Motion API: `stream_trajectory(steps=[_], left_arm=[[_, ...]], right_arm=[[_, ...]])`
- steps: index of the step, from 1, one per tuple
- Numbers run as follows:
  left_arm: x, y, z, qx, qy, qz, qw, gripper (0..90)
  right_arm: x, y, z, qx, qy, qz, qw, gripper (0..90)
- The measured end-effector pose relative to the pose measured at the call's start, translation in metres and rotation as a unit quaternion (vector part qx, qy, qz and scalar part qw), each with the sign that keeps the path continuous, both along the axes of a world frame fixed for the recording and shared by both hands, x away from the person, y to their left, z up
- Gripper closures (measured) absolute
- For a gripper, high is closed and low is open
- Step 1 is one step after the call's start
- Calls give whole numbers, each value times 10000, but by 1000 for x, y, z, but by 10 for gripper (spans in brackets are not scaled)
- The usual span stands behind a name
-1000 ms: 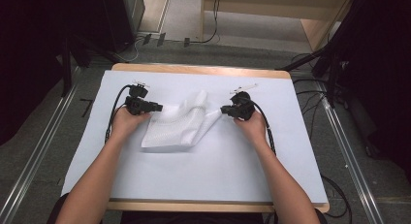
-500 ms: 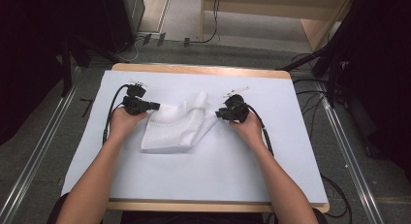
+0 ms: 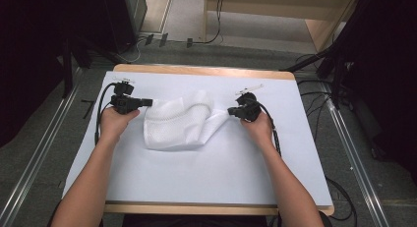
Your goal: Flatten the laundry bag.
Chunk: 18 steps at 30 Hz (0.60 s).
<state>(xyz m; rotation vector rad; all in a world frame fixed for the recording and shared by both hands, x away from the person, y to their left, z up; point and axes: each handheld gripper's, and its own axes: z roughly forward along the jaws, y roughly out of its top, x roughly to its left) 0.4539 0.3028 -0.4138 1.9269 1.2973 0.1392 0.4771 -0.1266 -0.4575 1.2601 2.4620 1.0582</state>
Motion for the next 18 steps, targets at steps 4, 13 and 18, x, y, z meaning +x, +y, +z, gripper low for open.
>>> stream_trajectory(steps=[4,13,18], left_arm=[[-1,3,0,-23,2,36,10000,900],[-10,10,-4,37,175,92,9998,900],[-19,19,-8,62,307,176,9994,900]], right_arm=[[2,-12,1,18,-13,-153,9999,900],[3,-33,-4,-185,101,-367,9991,900],[3,-45,-5,-235,112,-529,9983,900]])
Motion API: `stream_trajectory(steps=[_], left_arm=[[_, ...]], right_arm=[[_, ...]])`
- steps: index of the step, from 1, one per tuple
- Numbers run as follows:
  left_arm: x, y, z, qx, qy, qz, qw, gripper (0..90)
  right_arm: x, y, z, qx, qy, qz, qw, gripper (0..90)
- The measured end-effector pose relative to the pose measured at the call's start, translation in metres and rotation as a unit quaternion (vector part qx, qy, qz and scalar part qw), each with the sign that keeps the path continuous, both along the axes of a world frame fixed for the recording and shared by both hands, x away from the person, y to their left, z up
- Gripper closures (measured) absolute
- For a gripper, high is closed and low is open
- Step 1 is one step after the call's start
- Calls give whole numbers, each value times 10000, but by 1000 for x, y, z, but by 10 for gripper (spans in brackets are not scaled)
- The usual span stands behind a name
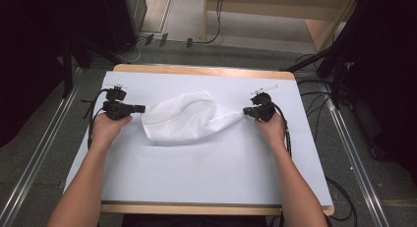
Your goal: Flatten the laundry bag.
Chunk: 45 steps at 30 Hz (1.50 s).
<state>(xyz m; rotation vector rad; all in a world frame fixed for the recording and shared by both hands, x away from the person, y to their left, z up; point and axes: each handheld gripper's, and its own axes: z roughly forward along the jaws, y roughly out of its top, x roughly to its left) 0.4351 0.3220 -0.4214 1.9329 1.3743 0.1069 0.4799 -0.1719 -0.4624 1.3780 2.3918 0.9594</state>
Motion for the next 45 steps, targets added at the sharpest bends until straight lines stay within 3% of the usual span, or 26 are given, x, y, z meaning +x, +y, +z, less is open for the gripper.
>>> stream_trajectory(steps=[6,9,12,14,16,20,26,27,29,30,31,32,36,38,39,42,45], left_arm=[[-13,13,-7,69,197,33,9998,900],[-20,22,-9,69,267,50,9996,900],[-27,30,-13,-142,353,59,9993,900],[-28,32,-13,-179,350,69,9992,892],[-30,34,-9,-344,222,51,9991,860],[-32,34,-3,-347,95,29,9993,805],[-32,26,9,-314,-116,-45,9994,738],[-30,22,10,-271,-135,-87,9995,724],[-28,18,9,-251,-120,-105,9996,709],[-25,15,7,-252,-103,-115,9996,707],[-25,15,7,-252,-103,-115,9996,700],[-21,12,6,-244,-57,-134,9996,696],[-13,5,5,-166,-42,-178,9997,687],[-7,0,4,-78,-147,-224,9996,677],[-7,0,4,-78,-147,-224,9996,674],[2,-4,3,6,-49,-240,9997,659],[11,-9,0,35,-74,-273,9996,645]], right_arm=[[-1,-8,1,102,50,-83,9999,900],[-3,-8,6,15,-24,-57,10000,900],[-4,-12,4,47,123,-79,9999,893],[-4,-12,3,33,85,-57,9999,866],[-5,-11,8,114,-17,-79,9999,815],[-7,-9,16,188,-166,-30,9997,779],[-14,4,32,476,-282,214,9982,838],[-17,15,37,622,-226,362,9971,875],[-18,20,38,656,-199,408,9968,881],[-21,32,40,675,-209,577,9958,887],[-21,32,40,675,-209,577,9958,887],[-23,48,41,641,-222,726,9951,890],[-22,67,40,592,-212,884,9941,891],[-21,85,39,575,-157,1044,9928,890],[-21,85,39,575,-157,1044,9928,890],[-23,102,36,499,-137,1235,9910,889],[-28,114,29,526,61,1440,9882,900]])
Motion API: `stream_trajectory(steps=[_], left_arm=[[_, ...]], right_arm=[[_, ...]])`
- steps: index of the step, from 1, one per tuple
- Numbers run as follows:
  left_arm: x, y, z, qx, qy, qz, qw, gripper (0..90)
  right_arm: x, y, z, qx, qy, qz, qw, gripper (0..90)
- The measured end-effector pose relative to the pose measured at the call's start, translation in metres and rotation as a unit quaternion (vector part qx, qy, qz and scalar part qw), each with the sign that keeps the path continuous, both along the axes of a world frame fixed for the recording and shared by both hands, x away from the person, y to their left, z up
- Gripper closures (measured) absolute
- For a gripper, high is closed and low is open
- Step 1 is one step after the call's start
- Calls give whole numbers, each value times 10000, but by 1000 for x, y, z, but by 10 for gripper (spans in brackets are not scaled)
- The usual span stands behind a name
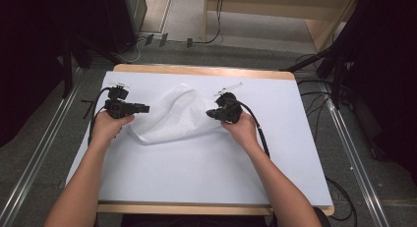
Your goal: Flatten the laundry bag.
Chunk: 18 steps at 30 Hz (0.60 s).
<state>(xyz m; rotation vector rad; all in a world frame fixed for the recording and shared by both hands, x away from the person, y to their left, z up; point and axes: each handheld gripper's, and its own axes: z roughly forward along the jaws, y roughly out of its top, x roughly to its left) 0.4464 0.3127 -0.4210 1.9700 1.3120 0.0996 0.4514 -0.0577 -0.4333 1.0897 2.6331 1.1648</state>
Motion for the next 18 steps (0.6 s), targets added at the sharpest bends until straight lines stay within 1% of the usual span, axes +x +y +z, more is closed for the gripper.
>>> stream_trajectory(steps=[1,2,3,5,6,7,8,9,11,12,13,14,15,17,18], left_arm=[[4,-3,-1,59,89,-10,9999,636],[4,-3,-1,59,89,-10,9999,623],[6,-5,-2,112,110,-43,9999,616],[9,-9,-3,107,70,-71,9999,610],[12,-11,-3,106,60,-90,9999,599],[13,-12,-4,104,55,-89,9999,596],[15,-14,-5,121,94,-112,9998,596],[18,-16,-6,168,109,-122,9997,582],[22,-21,-8,264,97,-152,9995,570],[24,-23,-9,269,107,-169,9994,566],[26,-25,-10,268,117,-193,9994,566],[28,-28,-12,266,61,-218,9994,559],[30,-30,-13,271,43,-224,9994,559],[35,-34,-14,290,87,-247,9992,547],[37,-37,-15,313,59,-289,9991,541]], right_arm=[[-2,2,-2,4,51,55,10000,900],[-2,2,-2,4,51,55,10000,900],[-11,3,-7,65,61,69,9999,900],[-14,3,-9,53,62,87,9999,900],[-21,3,-13,-29,26,159,9999,900],[-23,3,-13,-52,30,160,9999,900],[-23,3,-13,-52,30,160,9999,900],[-28,4,-16,-63,32,188,9998,900],[-30,4,-18,-92,46,197,9998,900],[-34,4,-21,-145,69,231,9996,900],[-34,4,-21,-145,69,231,9996,900],[-38,4,-24,-194,103,255,9994,900],[-38,4,-24,-194,103,255,9994,900],[-41,4,-27,-227,91,262,9994,900],[-42,3,-28,-220,66,287,9993,900]])
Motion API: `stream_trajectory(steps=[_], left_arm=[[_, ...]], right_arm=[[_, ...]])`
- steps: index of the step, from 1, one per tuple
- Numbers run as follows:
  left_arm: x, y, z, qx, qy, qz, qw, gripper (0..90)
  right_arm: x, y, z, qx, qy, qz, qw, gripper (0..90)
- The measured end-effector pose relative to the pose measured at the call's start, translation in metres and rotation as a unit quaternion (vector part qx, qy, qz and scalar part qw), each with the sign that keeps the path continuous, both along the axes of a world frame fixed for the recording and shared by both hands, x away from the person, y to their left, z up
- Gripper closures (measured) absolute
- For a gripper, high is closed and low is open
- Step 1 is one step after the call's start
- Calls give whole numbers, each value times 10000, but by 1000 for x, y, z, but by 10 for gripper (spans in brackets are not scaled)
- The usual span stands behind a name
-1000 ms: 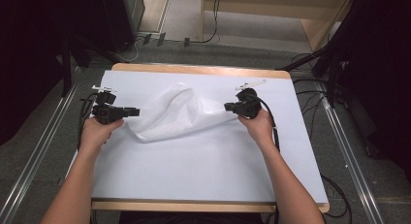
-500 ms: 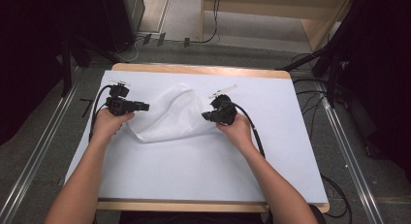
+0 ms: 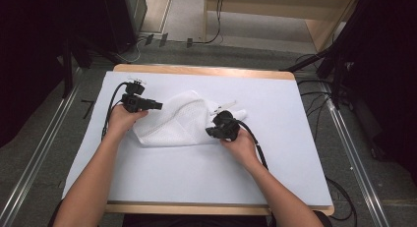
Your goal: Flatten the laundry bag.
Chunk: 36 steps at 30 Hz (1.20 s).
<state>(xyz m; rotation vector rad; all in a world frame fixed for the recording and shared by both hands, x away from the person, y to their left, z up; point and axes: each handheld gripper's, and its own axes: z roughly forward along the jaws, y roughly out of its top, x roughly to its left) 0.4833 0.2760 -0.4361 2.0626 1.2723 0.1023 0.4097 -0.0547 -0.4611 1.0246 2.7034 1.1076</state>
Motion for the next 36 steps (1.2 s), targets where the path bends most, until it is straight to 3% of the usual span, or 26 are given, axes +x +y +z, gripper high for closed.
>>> stream_trajectory(steps=[5,10,14,16,17,18,19,21,25,36], left_arm=[[8,-5,-4,109,-180,-28,9998,515],[13,-8,-8,-122,-1,-227,9997,532],[15,-11,-12,-17,79,-335,9994,568],[16,-12,-15,-33,190,-394,9990,669],[15,-13,-15,-12,183,-422,9989,669],[15,-14,-15,-31,234,-452,9987,776],[15,-15,-16,-26,285,-479,9984,776],[14,-17,-15,89,290,-520,9982,900],[11,-16,-7,-133,304,-528,9981,900],[-20,-30,38,-366,-135,-922,9950,900]], right_arm=[[-6,-3,-4,1,36,-30,10000,900],[-10,-6,-6,70,-15,-66,10000,900],[-12,-7,-7,114,-62,-98,9999,900],[-13,-7,-7,112,-82,-100,9999,900],[-13,-7,-7,112,-82,-100,9999,900],[-13,-7,-7,110,-87,-95,9999,899],[-13,-7,-7,110,-87,-95,9999,899],[-12,-6,-7,88,-84,-80,9999,893],[-10,-10,-3,163,-74,-140,9997,872],[4,-48,15,341,-285,-647,9969,843]])
